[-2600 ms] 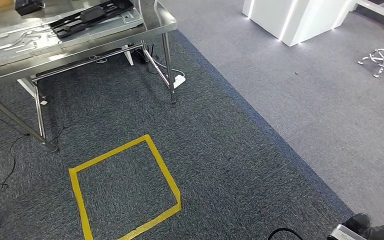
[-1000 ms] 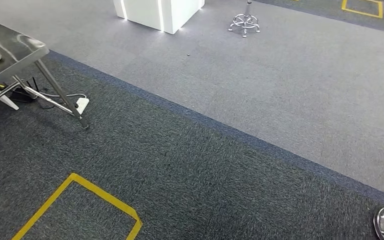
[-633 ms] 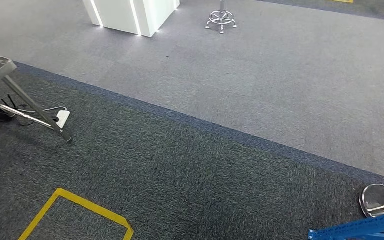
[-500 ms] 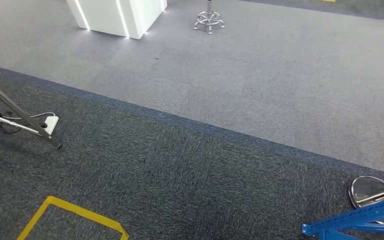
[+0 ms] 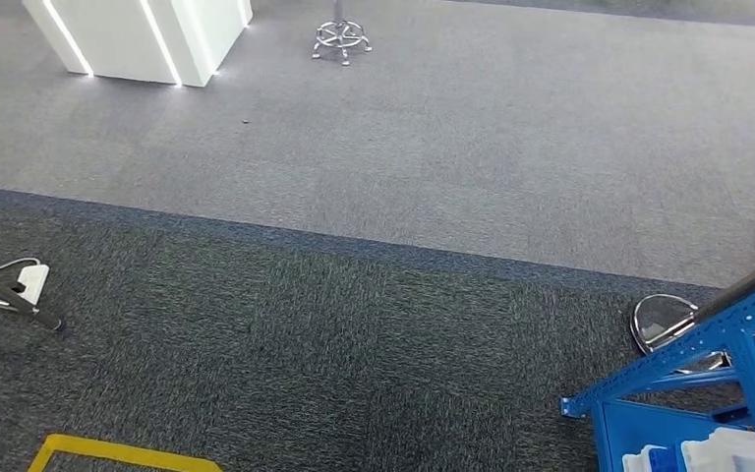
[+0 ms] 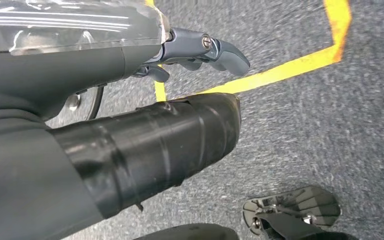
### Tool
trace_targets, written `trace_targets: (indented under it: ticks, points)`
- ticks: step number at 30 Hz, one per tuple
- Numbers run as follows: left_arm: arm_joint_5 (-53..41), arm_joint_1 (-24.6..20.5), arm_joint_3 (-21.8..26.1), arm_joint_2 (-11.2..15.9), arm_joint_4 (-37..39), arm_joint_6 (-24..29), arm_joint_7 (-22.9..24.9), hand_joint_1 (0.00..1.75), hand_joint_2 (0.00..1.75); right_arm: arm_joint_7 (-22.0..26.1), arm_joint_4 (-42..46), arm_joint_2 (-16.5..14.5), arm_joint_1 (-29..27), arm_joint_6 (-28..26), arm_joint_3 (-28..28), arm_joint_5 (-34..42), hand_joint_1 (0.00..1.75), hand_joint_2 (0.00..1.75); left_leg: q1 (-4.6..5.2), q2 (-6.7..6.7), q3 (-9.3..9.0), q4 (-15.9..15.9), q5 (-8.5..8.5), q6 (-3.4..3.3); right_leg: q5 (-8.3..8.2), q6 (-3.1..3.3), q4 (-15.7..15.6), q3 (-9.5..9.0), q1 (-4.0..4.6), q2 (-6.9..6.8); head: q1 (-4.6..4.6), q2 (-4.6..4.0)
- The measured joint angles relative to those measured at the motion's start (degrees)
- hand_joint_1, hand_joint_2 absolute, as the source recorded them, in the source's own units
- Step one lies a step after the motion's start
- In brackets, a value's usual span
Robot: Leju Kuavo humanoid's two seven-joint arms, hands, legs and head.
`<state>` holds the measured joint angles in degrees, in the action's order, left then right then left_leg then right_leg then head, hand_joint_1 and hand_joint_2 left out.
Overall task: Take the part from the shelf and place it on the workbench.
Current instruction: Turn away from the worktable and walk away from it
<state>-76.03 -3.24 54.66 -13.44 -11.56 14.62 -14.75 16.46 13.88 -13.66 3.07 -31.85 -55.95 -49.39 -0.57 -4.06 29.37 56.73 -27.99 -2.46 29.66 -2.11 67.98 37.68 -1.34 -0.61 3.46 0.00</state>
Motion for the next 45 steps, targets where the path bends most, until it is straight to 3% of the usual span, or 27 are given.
trace_targets:
  ticks: [2, 3, 6, 8, 10, 12, 13, 14, 15, 17, 19, 21, 23, 25, 27, 28, 29, 30, 32, 34, 37, 39, 41, 42, 43, 44, 45]
  points:
    - [0.00, -0.03, 0.00, -0.01, 0.00, 0.25, -0.19, 0.00, 0.00, -0.81, -0.15, 0.02, 0.14, 0.78, 0.22, -0.49, 0.00, 0.00, 0.17, -1.06, -0.11, 0.50, -0.67, 0.73, -2.29, 0.27, -6.73, -3.63, 0.12, -2.10, -0.02, 0.00]
    - [0.02, -0.07, 0.00, -0.01, 0.00, 0.36, -0.33, 0.00, 0.00, -1.26, -0.21, 0.03, 0.22, 1.06, 0.40, -0.75, 0.00, 0.00, 0.27, -1.50, -0.21, 0.66, -0.98, 1.13, -2.58, 0.56, -8.46, -4.51, 0.28, -2.67, -0.04, 0.00]
    - [0.10, -0.34, 0.00, -0.04, 0.00, 0.50, -0.68, 0.00, 0.00, -2.55, -0.34, 0.07, 0.19, 1.62, 0.85, -1.26, 0.00, 0.00, 0.13, -2.50, -0.84, 0.73, -1.53, 2.19, -2.48, 1.65, -9.10, -4.61, 0.54, -1.53, -0.08, 0.00]
    - [0.30, -0.44, 0.02, -0.08, 0.00, 0.52, -0.97, 0.00, 0.00, -3.33, -0.39, 0.08, 0.23, 1.81, 1.07, -1.72, 0.00, 0.00, -0.21, -0.65, -0.34, 2.69, -3.17, 2.77, -2.79, 2.41, -9.40, -4.68, 0.39, -0.43, -0.09, 0.00]
    - [0.63, -0.38, 0.10, -0.08, 0.00, 0.54, -1.42, 0.00, 0.00, -3.85, -0.40, 0.08, 0.39, 1.81, 1.33, -2.18, 0.00, 0.00, -0.36, 2.38, 2.63, 9.29, -6.99, 3.00, -3.01, 2.94, -9.52, -4.61, 0.40, 0.70, -0.09, 0.00]
    - [0.92, -0.25, 0.33, -0.05, 0.00, 0.54, -1.74, 0.00, 0.00, -3.99, -0.42, 0.08, 0.49, 1.79, 1.54, -2.31, 0.00, 0.00, -0.37, 3.44, 6.22, 16.54, -9.66, 2.94, -3.04, 3.16, -9.46, -4.52, 0.59, 2.13, -0.09, 0.00]
    - [1.01, -0.20, 0.46, -0.05, 0.00, 0.53, -1.81, 0.00, 0.00, -4.00, -0.43, 0.08, 0.49, 1.79, 1.60, -2.32, 0.00, 0.00, -0.36, 3.54, 7.00, 17.75, -9.34, 2.83, -3.04, 3.19, -9.41, -4.54, 0.66, 2.90, -0.09, 0.00]
    - [1.09, -0.18, 0.59, -0.04, 0.00, 0.52, -1.85, 0.00, 0.00, -4.03, -0.45, 0.08, 0.49, 1.79, 1.64, -2.37, 0.00, 0.00, -0.36, 3.64, 6.78, 16.71, -7.87, 2.67, -3.04, 3.19, -9.37, -4.60, 0.69, 3.72, -0.09, 0.00]
    - [1.14, -0.19, 0.70, -0.04, 0.00, 0.51, -1.86, 0.00, 0.00, -4.09, -0.49, 0.08, 0.50, 1.79, 1.69, -2.49, 0.00, 0.00, -0.37, 4.05, 5.61, 13.56, -5.55, 2.45, -3.03, 3.18, -9.33, -4.67, 0.69, 4.53, -0.09, 0.00]
    - [1.19, -0.15, 0.87, 0.02, 0.00, 0.50, -1.81, 0.00, 0.00, -4.58, -0.59, 0.04, 0.57, 1.76, 1.89, -2.93, 0.00, 0.00, -0.42, 6.58, 2.67, 5.72, -1.55, 2.01, -3.01, 2.96, -9.16, -4.62, 0.70, 6.02, -0.07, 0.00]
    - [1.17, -0.17, 0.97, 0.10, 0.00, 0.68, -1.63, 0.00, 0.00, -5.24, -0.69, 0.02, 0.62, 1.61, 2.20, -3.59, 0.00, 0.00, -0.31, 8.46, 1.36, 1.95, -0.42, 1.78, -3.09, 2.31, -9.03, -4.29, 0.62, 7.27, -0.07, 0.00]
    - [1.13, -0.28, 1.00, 0.13, 0.00, 1.19, -1.28, 0.00, 0.00, -5.63, -0.78, 0.02, 0.42, 1.14, 2.51, -4.30, 0.00, 0.00, -0.23, 7.71, 1.12, 1.49, -0.30, 1.39, -3.28, 1.50, -9.09, -4.00, 0.46, 8.13, -0.06, 0.00]
    - [1.14, -0.30, 1.04, 0.09, 0.00, 1.59, -0.90, 0.00, 0.00, -5.75, -0.83, 0.02, 0.22, 0.66, 2.73, -4.80, 0.00, 0.00, -0.37, 6.33, 0.80, 0.81, 0.19, 0.58, -2.24, 1.00, -7.70, -3.27, 0.58, 5.76, 0.03, 0.00]
    - [1.17, -0.15, 1.07, 0.04, 0.00, 1.67, -0.68, 0.00, 0.00, -5.75, -0.84, 0.02, 0.31, 0.47, 2.89, -5.05, 0.00, 0.00, -0.34, 4.71, 0.71, 0.41, 0.46, -0.01, 1.04, 0.75, -2.41, -0.76, 0.71, 2.26, 0.15, 0.00]
    - [1.17, 0.02, 1.10, 0.02, 0.00, 1.67, -0.55, 0.00, 0.00, -5.68, -0.84, 0.02, 0.41, 0.45, 3.03, -5.16, 0.00, 0.00, -0.18, 2.94, 0.79, 0.43, 0.38, -0.16, 4.10, 0.50, 4.50, 2.54, 0.57, 1.30, 0.20, 0.00]
    - [1.17, 0.03, 1.12, 0.02, 0.00, 1.68, -0.52, 0.00, 0.00, -5.62, -0.84, 0.02, 0.39, 0.45, 3.10, -5.22, 0.00, 0.00, -0.14, 2.06, 0.78, 0.44, 0.30, -0.14, 4.30, 0.39, 6.10, 3.23, 0.50, 1.15, 0.20, 0.00]
    - [1.17, -0.01, 1.13, 0.02, 0.00, 1.68, -0.51, 0.00, 0.00, -5.55, -0.84, 0.03, 0.35, 0.46, 3.17, -5.27, 0.00, 0.00, -0.14, 1.25, 0.72, 0.45, 0.20, -0.07, 3.44, 0.31, 5.60, 2.82, 0.45, 0.93, 0.20, 0.00]
    - [1.17, -0.06, 1.14, 0.01, 0.00, 1.68, -0.51, 0.00, 0.00, -5.48, -0.84, 0.05, 0.30, 0.46, 3.26, -5.32, 0.00, 0.00, -0.14, 0.56, 0.59, 0.47, 0.07, 0.06, 1.75, 0.30, 2.89, 1.26, 0.44, 0.46, 0.20, 0.00]
    - [1.17, -0.12, 1.14, -0.01, 0.00, 1.68, -0.51, 0.00, 0.00, -5.21, -0.84, 0.13, 0.32, 0.46, 3.43, -5.34, 0.00, 0.00, 0.01, -0.67, 0.26, 0.63, -0.32, 0.58, -1.34, 0.59, -4.82, -3.01, 0.65, -1.78, 0.21, 0.00]
    - [1.17, -0.20, 1.14, -0.01, 0.00, 1.68, -0.51, 0.00, 0.00, -4.84, -0.84, 0.16, 0.46, 0.48, 3.51, -5.34, 0.00, 0.00, 0.29, -1.63, -0.03, 0.79, -0.75, 1.27, -2.25, 1.21, -8.82, -5.05, 0.98, -3.20, 0.17, 0.00]
    - [1.17, -0.50, 1.14, -0.02, 0.00, 1.68, -0.50, 0.00, 0.00, -4.63, -0.84, 0.16, 0.36, 0.48, 3.52, -5.31, 0.00, 0.00, 0.28, -2.53, -0.57, 0.99, -1.29, 2.15, -2.33, 2.17, -9.21, -4.94, 1.03, -1.79, 0.14, 0.00]
    - [1.17, -0.57, 1.15, -0.02, 0.00, 1.69, -0.50, 0.00, 0.00, -4.62, -0.82, 0.18, 0.42, 0.47, 3.53, -5.28, 0.00, 0.00, 0.02, -0.52, 0.37, 3.57, -3.29, 2.67, -2.61, 2.79, -9.49, -4.99, 0.78, -0.60, 0.13, 0.00]
    - [1.17, -0.46, 1.16, -0.02, 0.00, 1.70, -0.51, 0.00, 0.00, -4.62, -0.81, 0.20, 0.56, 0.46, 3.53, -5.26, 0.00, 0.00, -0.10, 2.35, 3.61, 10.56, -7.11, 2.97, -2.75, 3.19, -9.51, -4.88, 0.76, 0.60, 0.12, 0.00]
    - [1.17, -0.37, 1.16, -0.02, 0.00, 1.70, -0.51, 0.00, 0.00, -4.62, -0.81, 0.21, 0.61, 0.48, 3.53, -5.26, 0.00, 0.00, -0.11, 3.05, 5.59, 14.57, -8.70, 3.02, -2.79, 3.30, -9.45, -4.81, 0.84, 1.30, 0.11, 0.00]
    - [1.17, -0.27, 1.16, -0.02, 0.00, 1.69, -0.49, 0.00, 0.00, -4.62, -0.81, 0.21, 0.60, 0.49, 3.53, -5.27, 0.00, 0.00, -0.10, 3.39, 7.06, 17.28, -9.24, 2.98, -2.79, 3.35, -9.39, -4.79, 0.94, 2.08, 0.11, 0.00]
    - [1.17, -0.18, 1.16, -0.02, 0.00, 1.69, -0.46, 0.00, 0.00, -4.64, -0.81, 0.21, 0.56, 0.51, 3.53, -5.28, 0.00, 0.00, -0.10, 3.55, 7.60, 17.86, -8.50, 2.85, -2.79, 3.36, -9.33, -4.82, 1.03, 2.90, 0.11, 0.00]
    - [1.17, -0.13, 1.16, -0.02, 0.00, 1.69, -0.44, 0.00, 0.00, -4.68, -0.82, 0.21, 0.52, 0.53, 3.52, -5.29, 0.00, 0.00, -0.09, 3.73, 7.05, 16.12, -6.66, 2.62, -2.79, 3.36, -9.28, -4.89, 1.10, 3.74, 0.11, 0.00]
